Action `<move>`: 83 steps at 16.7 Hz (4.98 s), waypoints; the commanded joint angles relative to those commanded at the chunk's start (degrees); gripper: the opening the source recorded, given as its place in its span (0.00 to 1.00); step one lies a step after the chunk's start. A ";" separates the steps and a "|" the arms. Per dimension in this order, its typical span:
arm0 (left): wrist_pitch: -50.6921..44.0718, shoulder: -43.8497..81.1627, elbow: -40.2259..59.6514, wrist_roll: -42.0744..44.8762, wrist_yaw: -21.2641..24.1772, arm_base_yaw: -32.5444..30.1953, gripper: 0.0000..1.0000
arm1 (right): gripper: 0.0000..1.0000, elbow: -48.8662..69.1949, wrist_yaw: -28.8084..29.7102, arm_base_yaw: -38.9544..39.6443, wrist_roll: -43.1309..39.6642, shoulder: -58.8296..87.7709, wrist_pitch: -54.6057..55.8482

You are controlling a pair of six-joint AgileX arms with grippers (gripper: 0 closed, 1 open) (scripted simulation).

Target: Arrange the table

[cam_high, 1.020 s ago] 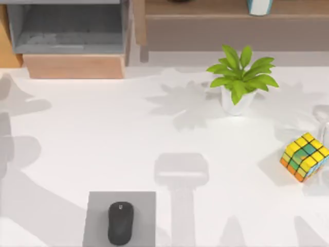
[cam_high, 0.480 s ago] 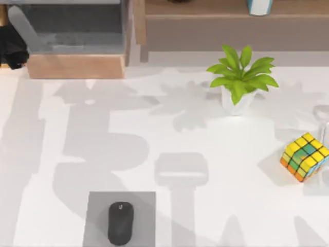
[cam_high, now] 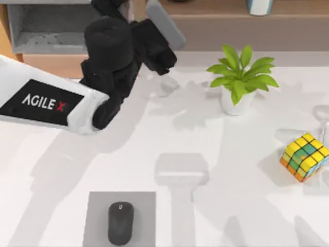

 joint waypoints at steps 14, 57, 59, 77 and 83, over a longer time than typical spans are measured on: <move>-31.27 31.88 65.30 -45.01 -28.93 -20.02 1.00 | 1.00 0.00 0.00 0.00 0.00 0.00 0.00; -50.07 52.94 105.11 -54.01 -32.80 -19.46 0.00 | 1.00 0.00 0.00 0.00 0.00 0.00 0.00; -50.07 52.94 105.11 -54.01 -32.80 -19.46 0.00 | 1.00 0.00 0.00 0.00 0.00 0.00 0.00; -36.07 35.57 73.89 -53.35 -35.54 -22.32 0.00 | 1.00 0.00 0.00 0.00 0.00 0.00 0.00; -34.98 34.63 71.86 -53.30 -35.81 -22.31 0.00 | 1.00 0.00 0.00 0.00 0.00 0.00 0.00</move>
